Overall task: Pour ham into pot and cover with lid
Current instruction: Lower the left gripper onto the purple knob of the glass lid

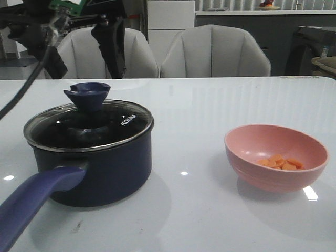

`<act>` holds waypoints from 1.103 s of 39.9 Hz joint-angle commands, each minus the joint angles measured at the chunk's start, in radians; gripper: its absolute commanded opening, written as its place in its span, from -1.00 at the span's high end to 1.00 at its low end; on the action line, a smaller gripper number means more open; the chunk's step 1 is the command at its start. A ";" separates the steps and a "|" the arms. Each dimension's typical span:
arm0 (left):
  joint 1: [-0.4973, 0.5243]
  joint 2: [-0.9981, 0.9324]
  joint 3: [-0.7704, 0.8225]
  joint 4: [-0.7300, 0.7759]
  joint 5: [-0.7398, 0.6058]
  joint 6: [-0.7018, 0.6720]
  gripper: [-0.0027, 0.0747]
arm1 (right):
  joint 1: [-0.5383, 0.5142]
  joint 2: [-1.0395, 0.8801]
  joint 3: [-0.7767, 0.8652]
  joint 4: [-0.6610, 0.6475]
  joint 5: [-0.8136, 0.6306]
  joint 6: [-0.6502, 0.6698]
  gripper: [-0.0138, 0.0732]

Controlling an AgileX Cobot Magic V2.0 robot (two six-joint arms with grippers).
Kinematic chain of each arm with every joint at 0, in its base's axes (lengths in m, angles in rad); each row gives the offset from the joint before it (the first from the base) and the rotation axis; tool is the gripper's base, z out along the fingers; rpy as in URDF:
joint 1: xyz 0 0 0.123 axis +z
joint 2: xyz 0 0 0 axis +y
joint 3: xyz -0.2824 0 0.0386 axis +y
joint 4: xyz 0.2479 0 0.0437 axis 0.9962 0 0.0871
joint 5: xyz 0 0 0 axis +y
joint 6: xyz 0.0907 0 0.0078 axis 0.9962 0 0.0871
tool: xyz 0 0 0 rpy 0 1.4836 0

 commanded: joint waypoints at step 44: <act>0.054 0.144 -0.108 -0.070 0.118 -0.004 0.11 | -0.006 -0.020 0.008 -0.009 -0.085 -0.004 0.34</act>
